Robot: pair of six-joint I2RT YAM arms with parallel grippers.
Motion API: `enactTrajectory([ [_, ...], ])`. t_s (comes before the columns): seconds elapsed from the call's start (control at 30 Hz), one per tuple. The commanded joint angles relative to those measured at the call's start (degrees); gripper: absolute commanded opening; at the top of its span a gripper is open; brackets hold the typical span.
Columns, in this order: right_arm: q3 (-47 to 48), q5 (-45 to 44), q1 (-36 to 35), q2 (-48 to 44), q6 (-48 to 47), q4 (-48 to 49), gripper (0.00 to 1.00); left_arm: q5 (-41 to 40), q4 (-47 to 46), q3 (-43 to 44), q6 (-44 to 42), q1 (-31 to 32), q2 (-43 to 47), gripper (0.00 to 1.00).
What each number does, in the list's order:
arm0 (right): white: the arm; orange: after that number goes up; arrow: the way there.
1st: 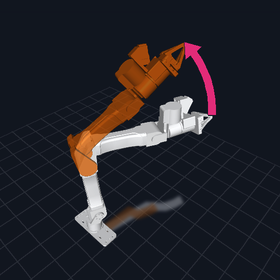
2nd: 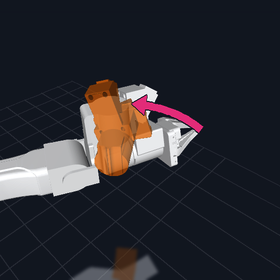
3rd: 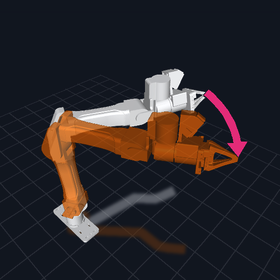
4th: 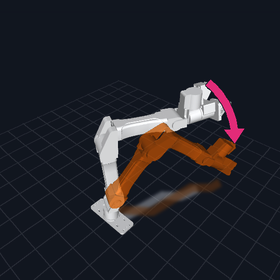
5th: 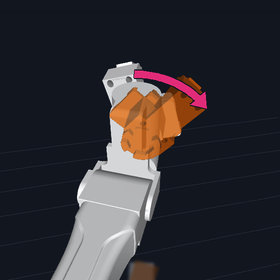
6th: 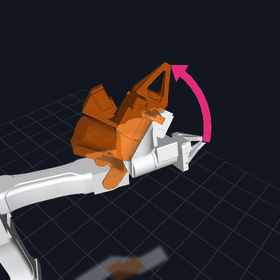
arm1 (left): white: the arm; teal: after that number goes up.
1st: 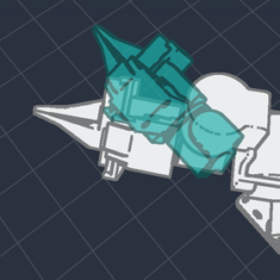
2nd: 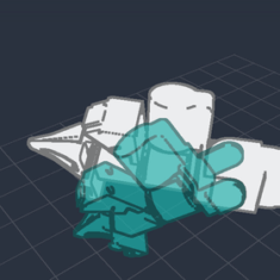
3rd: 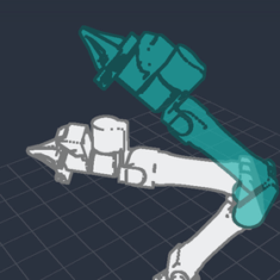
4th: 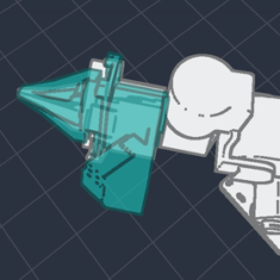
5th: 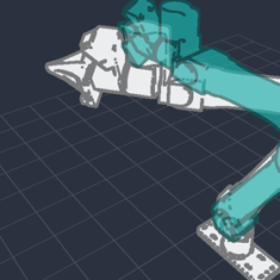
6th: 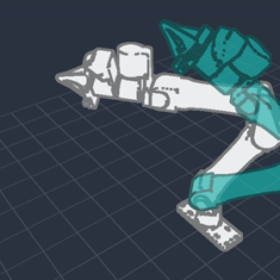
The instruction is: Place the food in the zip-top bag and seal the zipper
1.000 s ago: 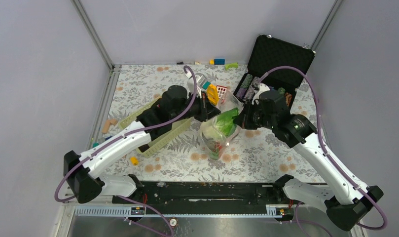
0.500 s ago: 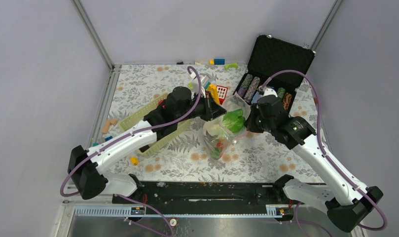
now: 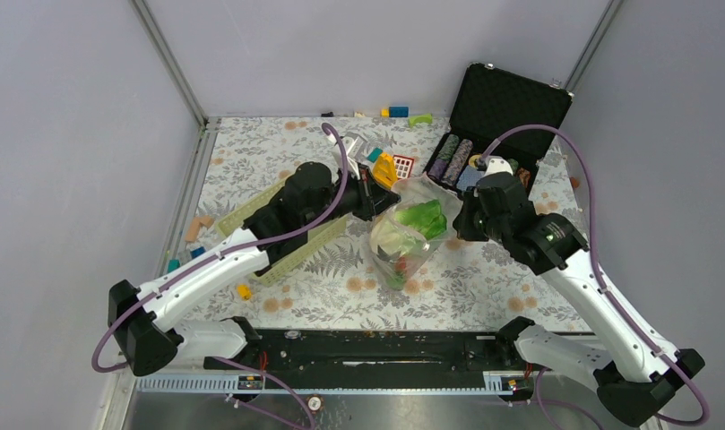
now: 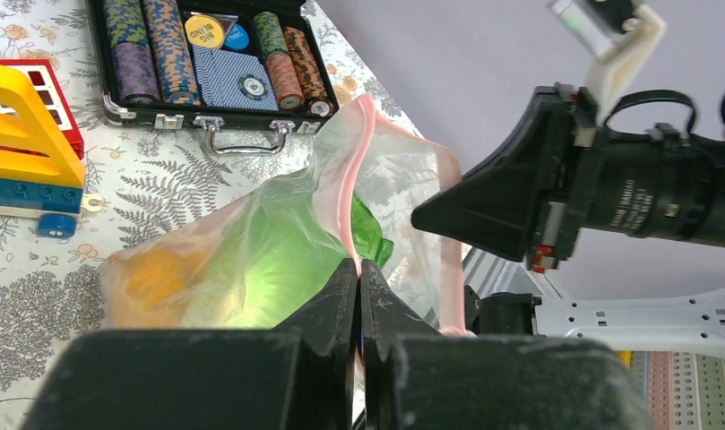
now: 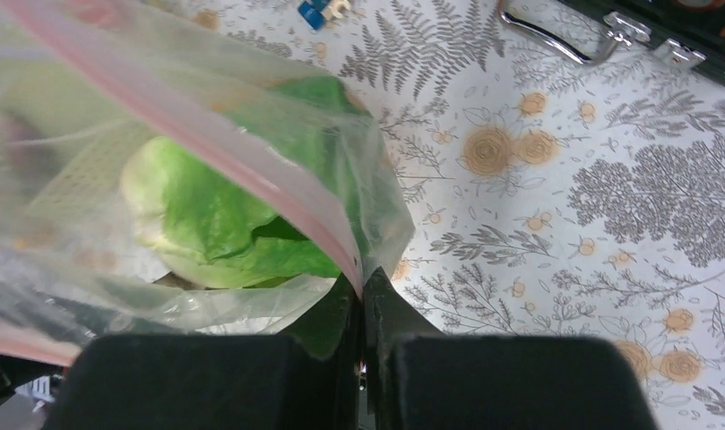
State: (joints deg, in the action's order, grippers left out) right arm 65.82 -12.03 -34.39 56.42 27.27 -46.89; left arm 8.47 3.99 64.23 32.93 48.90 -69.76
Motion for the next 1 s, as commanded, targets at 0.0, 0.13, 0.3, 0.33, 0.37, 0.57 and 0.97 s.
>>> enactTrajectory([
  [0.0, 3.61, 5.62, -0.09, -1.59, -1.89, 1.55, 0.0, -1.8, -4.08, 2.24, -0.93, -0.17, -0.71, 0.0],
  [0.13, 4.06, 6.79, -0.13, -1.85, -2.0, 1.84, 0.0, -4.33, 0.02, 3.32, -1.9, -0.27, -0.37, 0.32],
  [0.3, 3.54, 7.42, -0.09, -2.07, -2.0, 2.39, 0.0, -9.92, 5.48, 3.65, -2.21, -2.52, 1.98, 0.99],
  [0.33, 3.57, 7.6, -0.1, -2.03, -2.04, 2.37, 0.0, -11.05, 6.71, 3.4, -2.07, -3.39, 2.72, 0.99],
  [0.37, 3.61, 7.74, -0.14, -2.05, -2.2, 2.35, 0.0, -12.38, 8.32, 3.12, -1.66, -4.7, 3.63, 0.99],
  [0.57, 3.24, 9.02, -0.14, -2.45, -3.25, 2.41, 0.0, -22.1, 18.29, -1.56, 2.18, -14.83, 9.28, 0.99],
  [0.97, -2.01, 8.41, -0.13, -6.96, -8.34, 6.3, 0.0, -23.9, 12.8, -10.22, 4.57, -30.34, 4.05, 0.99],
])
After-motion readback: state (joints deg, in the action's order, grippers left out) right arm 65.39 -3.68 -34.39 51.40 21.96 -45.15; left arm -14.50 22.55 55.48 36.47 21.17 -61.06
